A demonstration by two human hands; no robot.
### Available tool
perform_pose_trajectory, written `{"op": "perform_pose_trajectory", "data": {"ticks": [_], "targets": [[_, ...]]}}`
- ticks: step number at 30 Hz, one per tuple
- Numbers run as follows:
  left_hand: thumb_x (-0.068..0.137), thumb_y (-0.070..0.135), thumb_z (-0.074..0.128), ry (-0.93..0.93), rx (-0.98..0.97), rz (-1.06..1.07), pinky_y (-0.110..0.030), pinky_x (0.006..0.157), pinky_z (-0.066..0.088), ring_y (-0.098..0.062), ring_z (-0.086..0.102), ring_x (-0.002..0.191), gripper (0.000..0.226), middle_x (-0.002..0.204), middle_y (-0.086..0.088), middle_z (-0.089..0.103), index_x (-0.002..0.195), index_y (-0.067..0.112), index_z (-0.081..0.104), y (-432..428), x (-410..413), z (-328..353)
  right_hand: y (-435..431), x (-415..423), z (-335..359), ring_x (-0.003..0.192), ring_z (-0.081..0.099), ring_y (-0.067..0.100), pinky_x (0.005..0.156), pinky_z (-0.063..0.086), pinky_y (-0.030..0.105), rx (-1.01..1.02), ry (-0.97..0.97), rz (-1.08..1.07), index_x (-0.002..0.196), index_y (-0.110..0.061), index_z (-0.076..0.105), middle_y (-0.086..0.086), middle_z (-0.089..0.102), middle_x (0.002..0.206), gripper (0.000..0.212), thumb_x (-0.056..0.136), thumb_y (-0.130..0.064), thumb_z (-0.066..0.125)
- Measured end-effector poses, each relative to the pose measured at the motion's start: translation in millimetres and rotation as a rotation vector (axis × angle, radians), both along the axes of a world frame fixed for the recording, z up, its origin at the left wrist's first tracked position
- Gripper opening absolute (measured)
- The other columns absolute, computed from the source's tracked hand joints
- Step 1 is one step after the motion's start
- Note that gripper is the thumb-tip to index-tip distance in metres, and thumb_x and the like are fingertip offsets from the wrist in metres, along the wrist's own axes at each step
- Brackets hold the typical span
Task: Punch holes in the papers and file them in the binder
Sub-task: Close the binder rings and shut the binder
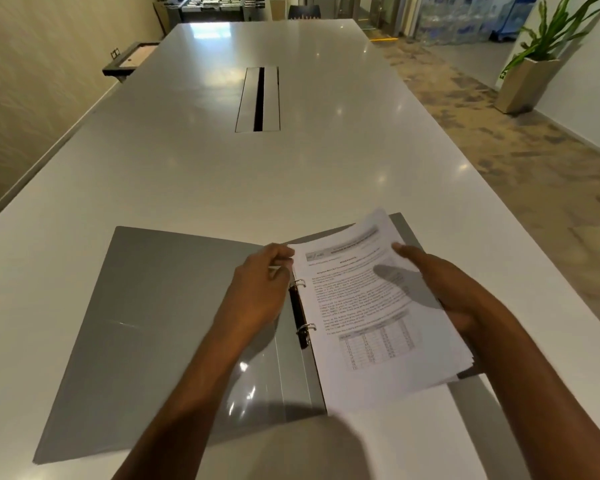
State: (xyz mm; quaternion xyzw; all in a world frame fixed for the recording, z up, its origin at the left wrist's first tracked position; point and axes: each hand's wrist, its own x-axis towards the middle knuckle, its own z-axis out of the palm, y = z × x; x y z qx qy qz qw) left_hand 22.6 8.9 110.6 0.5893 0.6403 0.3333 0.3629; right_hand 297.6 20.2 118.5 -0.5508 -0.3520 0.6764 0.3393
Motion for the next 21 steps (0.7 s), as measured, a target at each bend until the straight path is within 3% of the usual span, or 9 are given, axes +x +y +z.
{"op": "perform_pose_trajectory", "data": {"ticks": [3,5,7,9,13,15,18,21], "targets": [[0.104,0.011,0.06,0.12,-0.025,-0.011,-0.015,0.086,0.052,0.001,0.065,0.099,0.032,0.123,0.008,0.07,0.133,0.024,0.065,-3.5,-8.6,-17.0,5.5,18.4,-24.9,0.107,0.074,0.025,0.093,0.059,0.043,0.159,-0.416,0.055,0.132,-0.016,0.064,0.007,0.074,0.129,0.033,0.1,-0.023,0.066],[0.095,0.021,0.074,0.162,-0.136,-0.064,-0.02,0.097,0.051,-0.005,0.063,0.115,0.055,0.141,0.008,0.064,0.146,0.027,0.054,-8.5,-10.9,-23.8,4.4,23.9,-41.0,0.111,0.071,0.02,0.086,0.055,0.03,0.19,-0.524,0.038,0.138,-0.016,0.058,0.003,0.072,0.131,0.042,0.098,-0.009,0.068],[0.08,0.031,0.089,0.197,-0.287,-0.168,-0.039,0.116,0.046,-0.014,0.052,0.142,0.095,0.159,0.011,0.05,0.159,0.032,0.036,-10.6,-12.8,-25.5,1.2,24.0,-52.2,0.109,0.07,0.019,0.078,0.051,0.022,0.205,-0.56,0.013,0.139,-0.018,0.055,0.002,0.071,0.129,0.047,0.097,0.0,0.065],[0.071,0.03,0.096,0.211,-0.354,-0.272,-0.046,0.124,0.036,-0.018,0.039,0.153,0.116,0.168,0.01,0.038,0.163,0.035,0.025,-10.0,-13.4,-22.3,-2.0,22.1,-59.8,0.106,0.07,0.016,0.075,0.049,0.019,0.205,-0.562,-0.012,0.139,-0.019,0.055,0.001,0.071,0.126,0.048,0.097,0.003,0.063],[0.06,0.033,0.101,0.261,-0.315,-0.391,-0.052,0.127,0.031,-0.02,0.034,0.156,0.134,0.168,0.012,0.037,0.162,0.047,0.016,-5.4,-11.5,-32.1,-2.3,21.5,-67.1,0.099,0.067,0.002,0.074,0.049,0.019,0.195,-0.557,-0.041,0.136,-0.021,0.056,-0.009,0.071,0.114,0.045,0.098,0.001,0.063],[0.053,0.044,0.1,0.312,-0.261,-0.423,-0.059,0.125,0.033,-0.02,0.034,0.156,0.144,0.167,0.013,0.036,0.162,0.054,0.006,-4.4,-11.7,-43.7,-1.5,23.8,-65.9,0.102,0.07,0.009,0.081,0.054,0.026,0.186,-0.56,-0.033,0.137,-0.022,0.056,-0.008,0.071,0.115,0.045,0.098,-0.001,0.064],[0.053,0.056,0.097,0.367,-0.153,-0.445,-0.059,0.123,0.037,-0.017,0.035,0.154,0.146,0.166,0.015,0.037,0.163,0.053,0.001,-5.1,-11.0,-56.9,0.3,28.5,-64.5,0.105,0.073,0.019,0.096,0.057,0.041,0.177,-0.564,-0.013,0.14,-0.022,0.055,-0.002,0.074,0.122,0.047,0.098,-0.002,0.065],[0.058,0.059,0.094,0.375,-0.101,-0.417,-0.058,0.123,0.036,-0.018,0.035,0.154,0.142,0.167,0.013,0.036,0.163,0.052,-0.002,-9.5,-9.1,-56.0,2.2,31.7,-64.6,0.101,0.076,0.02,0.089,0.059,0.039,0.178,-0.549,-0.011,0.142,-0.021,0.053,0.001,0.077,0.119,0.049,0.098,-0.004,0.066]]}}
